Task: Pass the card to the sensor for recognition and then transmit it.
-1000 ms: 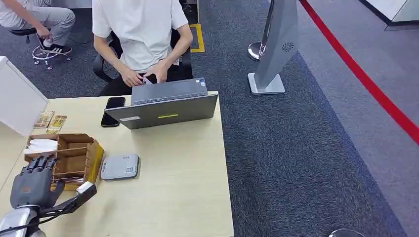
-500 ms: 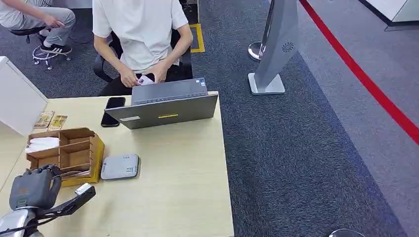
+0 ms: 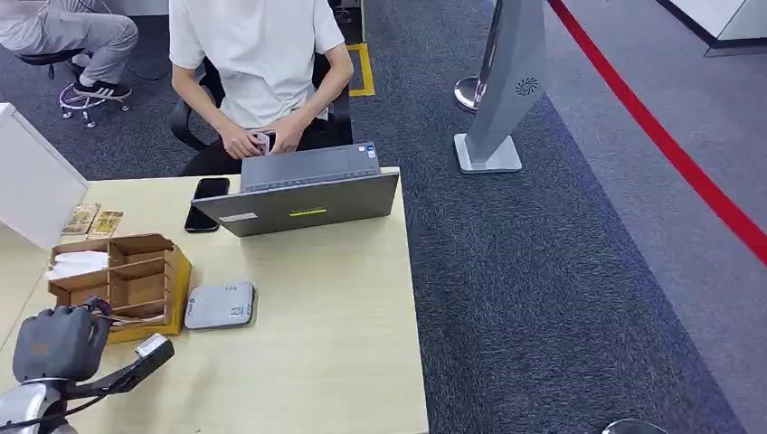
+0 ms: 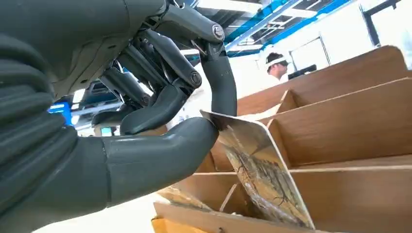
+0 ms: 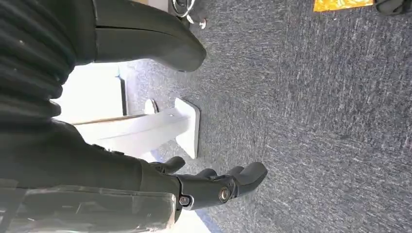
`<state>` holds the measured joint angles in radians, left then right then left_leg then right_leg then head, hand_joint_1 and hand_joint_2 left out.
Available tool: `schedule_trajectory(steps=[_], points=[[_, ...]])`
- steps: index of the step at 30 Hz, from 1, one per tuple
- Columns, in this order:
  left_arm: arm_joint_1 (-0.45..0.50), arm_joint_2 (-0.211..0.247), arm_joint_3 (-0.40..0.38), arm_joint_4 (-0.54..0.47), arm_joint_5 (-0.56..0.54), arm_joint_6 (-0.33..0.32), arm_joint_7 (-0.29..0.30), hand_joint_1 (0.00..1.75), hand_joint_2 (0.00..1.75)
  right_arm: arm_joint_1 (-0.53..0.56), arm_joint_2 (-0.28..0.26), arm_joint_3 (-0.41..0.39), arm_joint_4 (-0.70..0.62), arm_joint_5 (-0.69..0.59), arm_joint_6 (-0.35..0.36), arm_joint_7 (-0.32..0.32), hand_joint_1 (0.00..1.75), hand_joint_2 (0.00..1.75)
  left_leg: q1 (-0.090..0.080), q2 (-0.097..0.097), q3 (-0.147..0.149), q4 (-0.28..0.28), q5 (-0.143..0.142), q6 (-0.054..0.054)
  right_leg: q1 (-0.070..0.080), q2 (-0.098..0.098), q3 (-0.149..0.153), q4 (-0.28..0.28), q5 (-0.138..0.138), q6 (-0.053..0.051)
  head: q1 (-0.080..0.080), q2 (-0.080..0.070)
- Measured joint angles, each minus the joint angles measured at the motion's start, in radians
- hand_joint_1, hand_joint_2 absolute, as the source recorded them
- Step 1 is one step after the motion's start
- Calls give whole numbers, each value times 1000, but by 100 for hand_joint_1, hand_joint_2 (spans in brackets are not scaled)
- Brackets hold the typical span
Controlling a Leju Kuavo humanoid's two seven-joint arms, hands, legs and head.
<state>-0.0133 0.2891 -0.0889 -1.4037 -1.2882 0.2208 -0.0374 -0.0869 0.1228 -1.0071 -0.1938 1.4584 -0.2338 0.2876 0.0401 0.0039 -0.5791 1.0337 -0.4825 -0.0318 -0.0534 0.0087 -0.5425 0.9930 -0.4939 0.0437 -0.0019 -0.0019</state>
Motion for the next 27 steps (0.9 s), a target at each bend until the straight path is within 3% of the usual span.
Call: schedule_trajectory(steps=[5,10,14,19,23,25,27], points=[[35,32,-32,-121,-7,-5,-20,175,175,1,0,-1,0,-12,-2,0,0,175,0,0,0,0,0,0,0,0,0,0,0,0,0,0],[87,119,-67,-342,-6,-20,-27,175,175,2,0,-15,0,-35,-6,3,0,175,0,0,0,0,0,0,0,0,0,0,0,0,0,0],[106,153,-76,-419,-6,-22,-27,175,175,2,0,-19,0,-36,-6,3,0,175,0,0,0,0,0,0,0,0,0,0,0,0,0,0],[139,216,-83,-521,-20,30,-42,175,175,3,-1,-25,0,-48,-10,3,0,175,1,0,0,0,0,0,1,0,0,0,0,0,0,0],[174,293,-78,-658,26,73,-62,175,175,5,-1,-28,0,-59,-17,5,0,175,1,0,0,0,0,0,1,0,0,0,0,0,0,0],[154,311,-67,-705,67,93,-80,175,175,5,-1,-30,0,-58,-17,7,0,175,1,-1,0,0,0,0,1,-1,-3,0,0,0,0,0],[60,308,-68,-711,104,58,-79,175,175,5,-1,-30,0,-48,-15,7,0,175,1,-4,0,0,0,0,1,-6,-6,-1,-1,0,0,0]])
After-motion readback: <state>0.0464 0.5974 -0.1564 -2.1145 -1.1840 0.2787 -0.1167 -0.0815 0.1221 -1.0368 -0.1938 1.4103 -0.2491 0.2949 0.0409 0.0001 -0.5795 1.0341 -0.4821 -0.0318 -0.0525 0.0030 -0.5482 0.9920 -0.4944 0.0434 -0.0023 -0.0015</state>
